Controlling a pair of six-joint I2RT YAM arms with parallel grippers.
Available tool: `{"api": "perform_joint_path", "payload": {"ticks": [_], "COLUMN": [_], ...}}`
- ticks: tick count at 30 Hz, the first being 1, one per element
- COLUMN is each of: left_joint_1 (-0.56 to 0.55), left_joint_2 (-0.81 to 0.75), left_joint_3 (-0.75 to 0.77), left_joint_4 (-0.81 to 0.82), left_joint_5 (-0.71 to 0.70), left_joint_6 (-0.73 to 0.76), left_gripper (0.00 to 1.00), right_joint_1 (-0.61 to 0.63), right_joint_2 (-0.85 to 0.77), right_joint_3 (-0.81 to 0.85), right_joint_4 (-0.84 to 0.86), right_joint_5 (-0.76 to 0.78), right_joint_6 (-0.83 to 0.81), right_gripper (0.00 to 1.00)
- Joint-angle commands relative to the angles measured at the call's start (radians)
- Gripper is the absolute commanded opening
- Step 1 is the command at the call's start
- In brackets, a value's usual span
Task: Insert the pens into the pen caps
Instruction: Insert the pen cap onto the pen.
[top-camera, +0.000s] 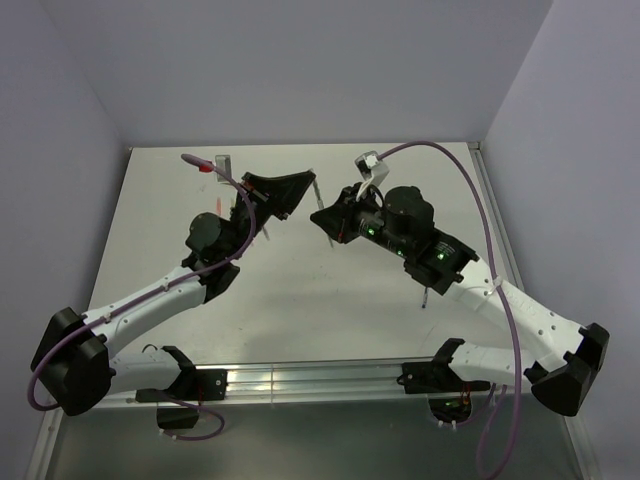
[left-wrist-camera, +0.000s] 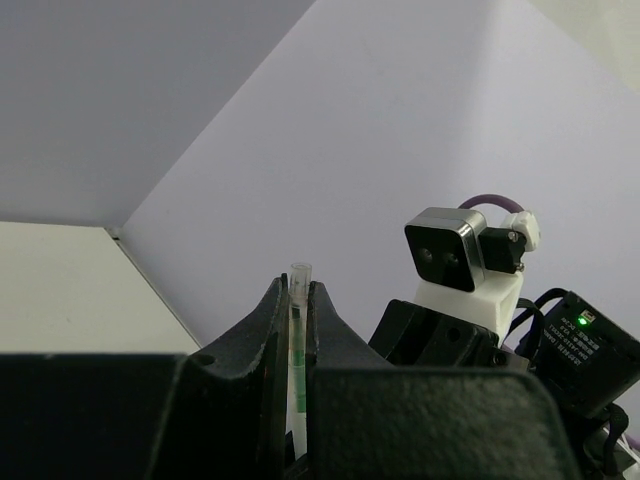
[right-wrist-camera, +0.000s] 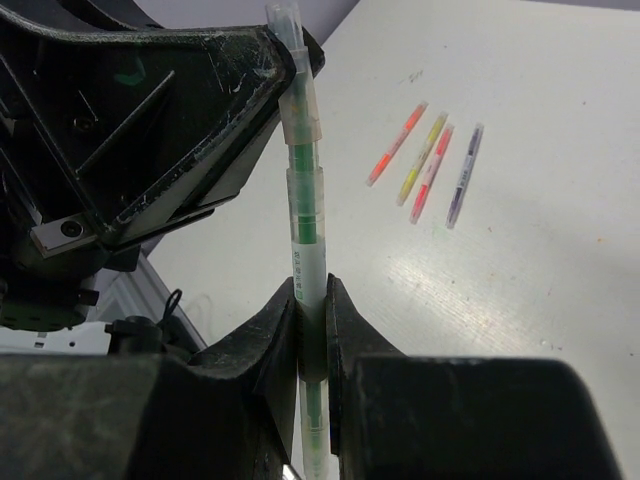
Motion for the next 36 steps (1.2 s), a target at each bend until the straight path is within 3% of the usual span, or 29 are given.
{"api": "perform_joint_path", "payload": {"ticks": [1, 22, 36], "left_joint_1": [-0.048, -0.034, -0.040], "left_joint_2": [-0.038, -0.038, -0.037], "left_joint_3": [0.024, 0.024, 0.107], "left_joint_4": [-0.010, -0.043, -0.240], "left_joint_5": [0.262, 0.342, 0.422], "left_joint_6": [-0.018, -0.117, 0.102], "left_gripper": [0.00, 0.00, 0.00], "right_joint_1": [-0.025, -0.025, -0.023], "right_joint_2": [-0.024, -0.034, -0.078], "right_joint_3": [0.003, -0.031, -0.036], "right_joint_4": [0.129, 0.129, 0.127], "right_joint_5": [0.161, 0.313, 0.290], "right_joint_6": [-0.023, -0.075, -0.107], "right_gripper": [0.00, 0.00, 0.00]}}
